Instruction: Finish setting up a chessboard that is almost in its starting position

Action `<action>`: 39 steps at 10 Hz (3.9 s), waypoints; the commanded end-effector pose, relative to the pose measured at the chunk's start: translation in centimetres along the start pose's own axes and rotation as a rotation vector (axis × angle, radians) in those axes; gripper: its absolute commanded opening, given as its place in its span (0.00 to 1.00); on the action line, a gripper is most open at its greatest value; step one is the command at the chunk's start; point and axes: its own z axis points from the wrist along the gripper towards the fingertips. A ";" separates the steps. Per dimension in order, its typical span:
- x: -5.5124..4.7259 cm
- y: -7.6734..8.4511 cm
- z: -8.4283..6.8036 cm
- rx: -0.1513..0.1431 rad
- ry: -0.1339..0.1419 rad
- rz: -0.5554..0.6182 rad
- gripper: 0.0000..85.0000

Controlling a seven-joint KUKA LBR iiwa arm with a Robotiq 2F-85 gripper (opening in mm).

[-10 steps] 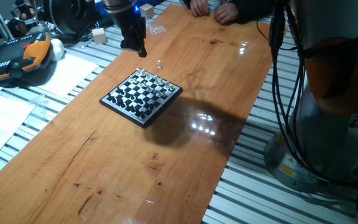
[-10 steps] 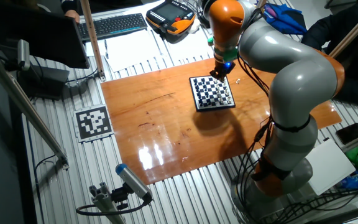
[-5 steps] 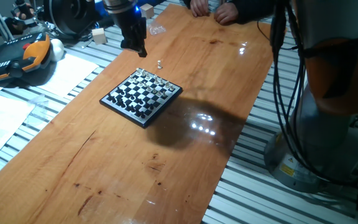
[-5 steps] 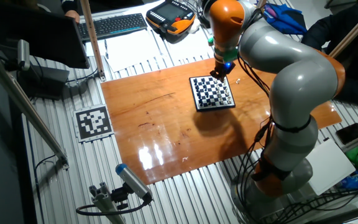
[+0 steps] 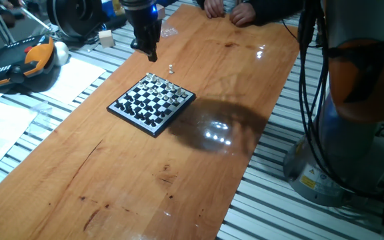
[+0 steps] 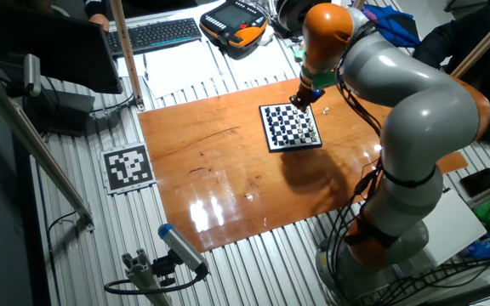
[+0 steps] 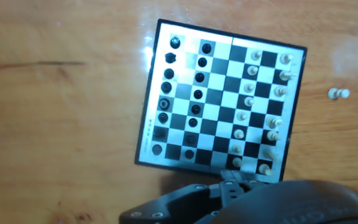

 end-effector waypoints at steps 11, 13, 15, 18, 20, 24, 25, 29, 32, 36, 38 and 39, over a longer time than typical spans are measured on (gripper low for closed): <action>-4.3 -13.0 6.6 0.064 -0.019 -0.039 0.20; -5.1 -16.6 8.0 0.080 -0.014 -0.073 0.20; -5.6 -19.6 8.6 0.086 -0.013 -0.096 0.20; -5.5 -22.5 10.1 0.107 -0.041 -0.095 0.20; -5.5 -24.1 11.6 0.098 -0.054 -0.119 0.20; -5.4 -24.2 12.7 0.090 -0.070 -0.127 0.20; -5.4 -24.2 12.7 0.057 -0.044 -0.124 0.20; -5.4 -24.2 12.7 0.004 0.000 -0.107 0.20; -5.4 -24.2 12.7 -0.023 -0.031 -0.057 0.20; -5.1 -21.7 13.0 -0.034 -0.044 -0.012 0.20; -5.5 -21.0 13.6 -0.032 -0.050 0.003 0.20; -6.0 -21.1 14.0 -0.035 -0.050 0.003 0.20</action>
